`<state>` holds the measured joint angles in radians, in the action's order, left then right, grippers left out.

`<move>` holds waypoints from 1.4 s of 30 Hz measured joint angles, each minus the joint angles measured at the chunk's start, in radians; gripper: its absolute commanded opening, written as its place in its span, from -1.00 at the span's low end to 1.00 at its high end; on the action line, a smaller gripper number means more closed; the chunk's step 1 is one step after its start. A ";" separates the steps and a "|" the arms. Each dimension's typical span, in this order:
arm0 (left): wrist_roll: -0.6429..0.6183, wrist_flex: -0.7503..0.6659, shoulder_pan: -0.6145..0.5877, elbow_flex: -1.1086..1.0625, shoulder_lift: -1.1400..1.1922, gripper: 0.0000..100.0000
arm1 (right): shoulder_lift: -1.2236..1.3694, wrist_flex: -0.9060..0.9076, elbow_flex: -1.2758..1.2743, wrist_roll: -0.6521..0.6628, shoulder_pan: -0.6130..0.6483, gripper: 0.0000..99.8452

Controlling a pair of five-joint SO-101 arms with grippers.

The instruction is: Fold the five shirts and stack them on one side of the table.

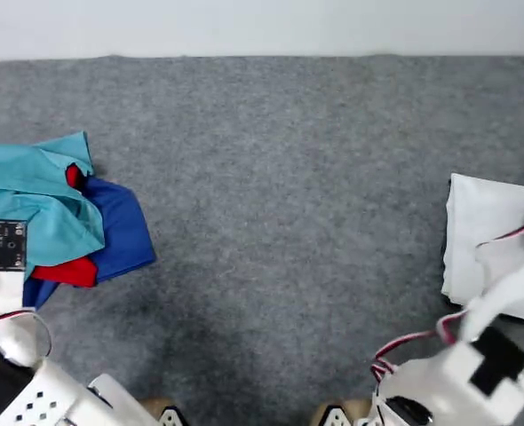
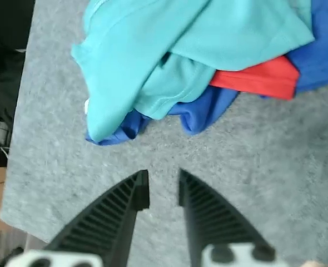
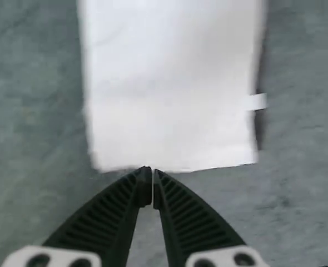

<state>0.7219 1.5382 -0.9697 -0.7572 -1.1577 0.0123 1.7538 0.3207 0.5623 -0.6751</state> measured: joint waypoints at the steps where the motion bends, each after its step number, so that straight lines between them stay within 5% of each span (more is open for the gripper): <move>1: 0.015 0.000 0.006 0.017 0.029 -0.75 | -0.041 0.000 -0.064 -0.002 0.025 -0.97; 6: 0.025 0.000 0.049 0.150 0.252 -0.73 | -0.227 0.000 -0.339 -0.008 0.138 -0.97; 11: 0.012 0.000 0.120 0.328 0.508 -0.48 | -0.310 0.000 -0.514 -0.061 0.190 -0.97; 16: -0.117 0.000 0.215 0.456 0.760 -0.40 | -0.318 0.000 -0.542 -0.112 0.196 -0.98; 26: -0.181 -0.143 0.356 0.605 1.247 -0.40 | -0.319 0.000 -0.545 -0.184 0.196 -0.98; 34: -0.241 -0.218 0.407 0.678 1.419 -0.97 | -0.319 0.000 -0.545 -0.207 0.196 -0.98; 42: -0.236 -0.213 0.543 0.678 1.275 -0.97 | -0.364 0.000 -0.545 -0.207 0.196 -0.98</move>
<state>0.4856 1.3249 -0.4266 -0.0790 0.1174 -0.3514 1.7538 -0.2240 0.3552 -0.4787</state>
